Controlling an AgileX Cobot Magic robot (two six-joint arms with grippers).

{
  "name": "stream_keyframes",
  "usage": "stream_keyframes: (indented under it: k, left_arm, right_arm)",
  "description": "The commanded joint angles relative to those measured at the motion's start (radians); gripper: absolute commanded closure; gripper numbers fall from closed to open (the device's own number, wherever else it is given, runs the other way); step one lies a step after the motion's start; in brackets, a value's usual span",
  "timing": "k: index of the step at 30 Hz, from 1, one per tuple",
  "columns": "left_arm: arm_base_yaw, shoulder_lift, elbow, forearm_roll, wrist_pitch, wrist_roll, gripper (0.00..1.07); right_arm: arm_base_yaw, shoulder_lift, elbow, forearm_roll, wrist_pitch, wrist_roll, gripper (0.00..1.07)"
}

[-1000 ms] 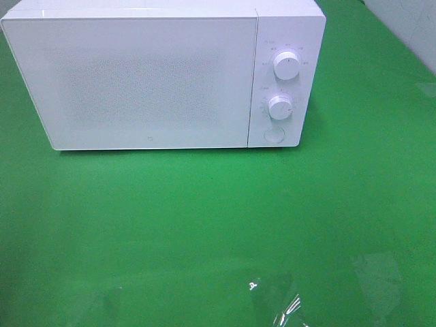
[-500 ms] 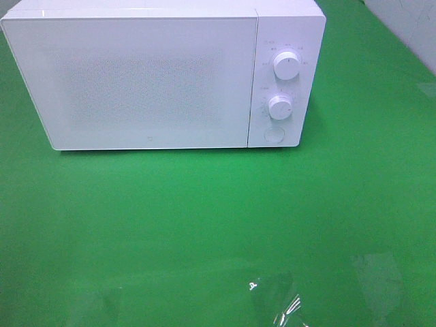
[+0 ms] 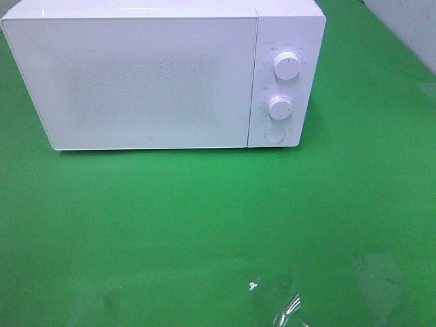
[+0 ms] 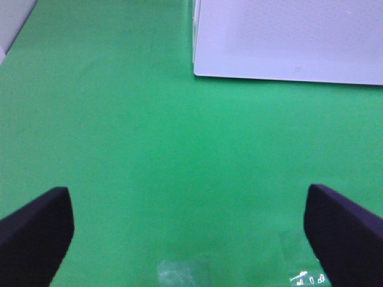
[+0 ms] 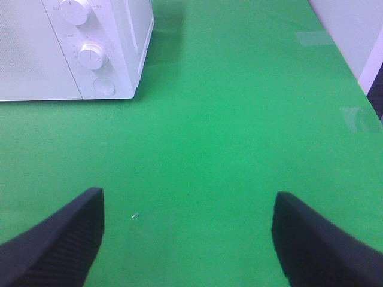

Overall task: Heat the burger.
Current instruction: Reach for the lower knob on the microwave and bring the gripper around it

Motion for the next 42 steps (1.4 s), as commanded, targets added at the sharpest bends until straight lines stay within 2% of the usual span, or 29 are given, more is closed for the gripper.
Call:
stream_keyframes:
  k: [1,42]
  left_arm:
    - [-0.007,-0.101,0.004,-0.006,0.000,-0.006,0.10]
    - [-0.007,-0.104,0.004,0.002,0.001,-0.005,0.10]
  right_arm:
    - [-0.008,-0.026,0.002,0.000,-0.009,-0.004,0.32]
    - [-0.006,-0.014,-0.001,-0.003,-0.013,0.009,0.33]
